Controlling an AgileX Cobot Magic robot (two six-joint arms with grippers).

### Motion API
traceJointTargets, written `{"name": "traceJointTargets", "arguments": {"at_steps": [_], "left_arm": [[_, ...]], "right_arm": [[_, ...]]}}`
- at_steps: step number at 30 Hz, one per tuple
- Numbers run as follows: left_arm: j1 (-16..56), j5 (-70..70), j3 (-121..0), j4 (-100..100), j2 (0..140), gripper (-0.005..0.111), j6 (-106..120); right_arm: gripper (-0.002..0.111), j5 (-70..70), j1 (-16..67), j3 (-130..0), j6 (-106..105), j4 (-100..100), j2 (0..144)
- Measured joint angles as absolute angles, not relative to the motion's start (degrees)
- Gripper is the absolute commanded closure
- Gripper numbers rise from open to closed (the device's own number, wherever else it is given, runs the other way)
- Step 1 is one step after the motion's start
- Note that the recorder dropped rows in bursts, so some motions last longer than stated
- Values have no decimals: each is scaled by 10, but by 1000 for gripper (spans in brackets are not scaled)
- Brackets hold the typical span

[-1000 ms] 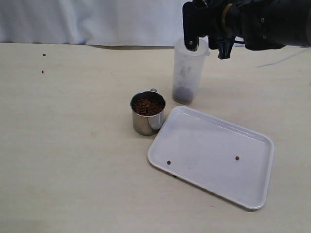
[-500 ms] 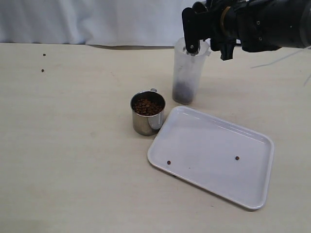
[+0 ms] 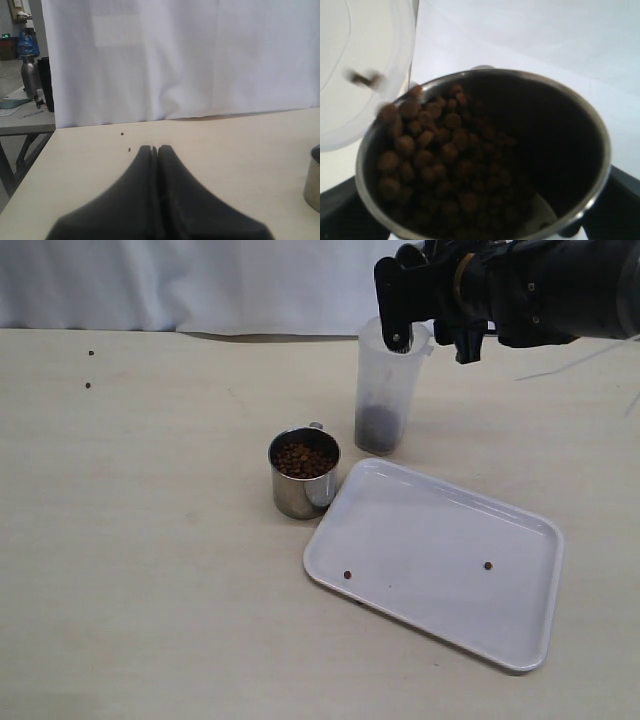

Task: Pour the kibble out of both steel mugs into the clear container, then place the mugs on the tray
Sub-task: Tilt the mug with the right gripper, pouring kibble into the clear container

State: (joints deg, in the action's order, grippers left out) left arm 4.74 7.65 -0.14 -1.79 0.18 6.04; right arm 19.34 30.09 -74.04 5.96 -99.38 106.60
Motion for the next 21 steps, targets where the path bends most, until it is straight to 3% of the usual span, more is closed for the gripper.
{"name": "traceJointTargets", "arguments": {"at_steps": [21], "left_arm": [[47, 77, -1, -18, 2, 107, 60]], "right_arm": [[103, 213, 331, -740, 57, -994, 1066]]}}
